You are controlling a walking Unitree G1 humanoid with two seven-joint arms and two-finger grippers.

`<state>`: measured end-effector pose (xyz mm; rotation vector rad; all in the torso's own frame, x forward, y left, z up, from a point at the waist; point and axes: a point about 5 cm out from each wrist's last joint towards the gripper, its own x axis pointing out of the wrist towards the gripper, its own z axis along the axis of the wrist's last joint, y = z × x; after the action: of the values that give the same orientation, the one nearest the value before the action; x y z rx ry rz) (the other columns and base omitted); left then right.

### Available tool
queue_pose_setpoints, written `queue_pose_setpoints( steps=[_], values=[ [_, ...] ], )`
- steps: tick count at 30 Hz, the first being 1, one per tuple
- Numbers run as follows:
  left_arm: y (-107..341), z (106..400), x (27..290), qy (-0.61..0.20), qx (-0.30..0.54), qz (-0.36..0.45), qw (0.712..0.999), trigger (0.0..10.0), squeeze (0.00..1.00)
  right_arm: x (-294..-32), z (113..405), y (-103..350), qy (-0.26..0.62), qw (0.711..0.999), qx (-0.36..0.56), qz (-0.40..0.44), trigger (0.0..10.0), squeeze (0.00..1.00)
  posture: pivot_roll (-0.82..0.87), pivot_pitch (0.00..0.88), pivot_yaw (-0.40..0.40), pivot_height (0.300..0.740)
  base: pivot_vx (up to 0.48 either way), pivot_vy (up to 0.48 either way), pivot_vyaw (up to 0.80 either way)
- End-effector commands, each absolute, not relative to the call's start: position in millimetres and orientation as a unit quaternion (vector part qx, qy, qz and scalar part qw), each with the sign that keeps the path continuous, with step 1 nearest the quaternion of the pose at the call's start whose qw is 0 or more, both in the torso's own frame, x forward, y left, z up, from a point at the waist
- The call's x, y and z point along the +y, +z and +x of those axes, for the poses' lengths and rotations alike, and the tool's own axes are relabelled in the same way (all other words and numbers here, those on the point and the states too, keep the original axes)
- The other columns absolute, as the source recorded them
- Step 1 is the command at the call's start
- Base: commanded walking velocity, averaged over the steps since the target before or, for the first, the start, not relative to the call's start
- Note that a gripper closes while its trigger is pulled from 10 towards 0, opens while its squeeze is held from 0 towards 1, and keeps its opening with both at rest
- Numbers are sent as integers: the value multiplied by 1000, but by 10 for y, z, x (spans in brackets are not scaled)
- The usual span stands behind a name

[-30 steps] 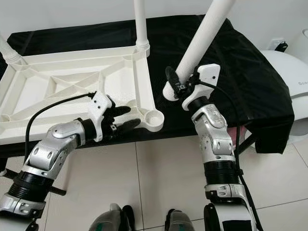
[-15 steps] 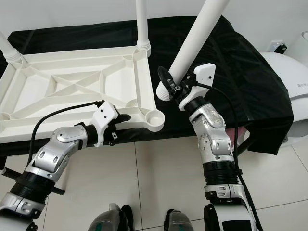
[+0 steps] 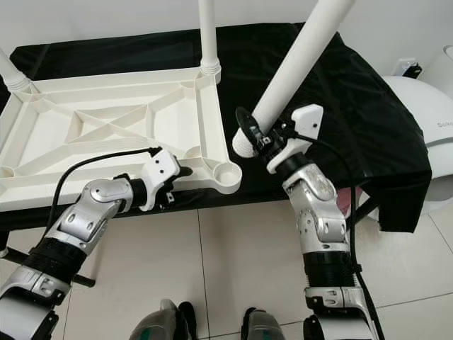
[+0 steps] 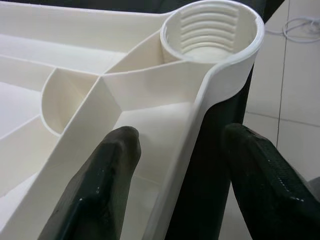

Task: Building children table

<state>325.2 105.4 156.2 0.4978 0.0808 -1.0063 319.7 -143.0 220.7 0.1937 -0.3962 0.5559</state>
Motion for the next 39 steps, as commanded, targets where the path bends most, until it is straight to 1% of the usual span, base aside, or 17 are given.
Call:
queue_pose_setpoints(
  steps=[1, 7, 9, 12, 15, 22, 27, 35, 36, 39],
  values=[
    [1521, 3243, 1075, -486, 48, 246, 837, 10000, 0, -1411, 3167, 2241, 282, 933, -201, 94, 10000, 0, -150, 173, 65, 740, 0, 0, 0],
    [1521, 3243, 1075, -486, 48, 246, 837, 10000, 0, -1411, 3167, 2241, 282, 933, -201, 94, 10000, 0, -150, 173, 65, 740, 0, 0, 0],
    [1508, 3248, 1115, -499, 57, 258, 825, 10000, 0, -1436, 3142, 2213, 290, 933, -194, 88, 10000, 0, -150, 177, 74, 740, 0, 0, 0],
    [1492, 3255, 1159, -506, 65, 269, 817, 10000, 0, -1444, 3130, 2188, 303, 931, -187, 80, 10000, 0, -150, 177, 74, 740, 0, 0, 0],
    [1488, 3261, 1171, -507, 67, 271, 815, 10000, 0, -1439, 3132, 2175, 309, 930, -184, 78, 10000, 0, -150, 177, 74, 740, 0, 0, 0],
    [1500, 3251, 1187, -513, 67, 271, 812, 10000, 0, -1347, 3178, 2114, 337, 923, -168, 83, 10000, 0, -140, 178, 66, 740, 0, 0, 0],
    [1498, 3262, 1204, -513, 67, 272, 811, 10000, 0, -1214, 3219, 2056, 375, 911, -148, 90, 10000, 0, -133, 178, 61, 740, 0, 0, 0],
    [1499, 3250, 1229, -522, 68, 271, 806, 10000, 0, -1126, 3223, 2052, 403, 900, -142, 87, 10000, 0, -129, 174, 56, 740, 0, 0, 0],
    [1501, 3249, 1232, -522, 68, 271, 806, 9765, 0, -1119, 3220, 2055, 406, 899, -142, 86, 10000, 0, -129, 174, 56, 740, 0, 0, 0],
    [1504, 3251, 1236, -522, 68, 271, 806, 10000, 0, -1116, 3221, 2055, 408, 898, -142, 85, 10000, 0, -129, 174, 56, 740, 0, 0, 0]
  ],
)
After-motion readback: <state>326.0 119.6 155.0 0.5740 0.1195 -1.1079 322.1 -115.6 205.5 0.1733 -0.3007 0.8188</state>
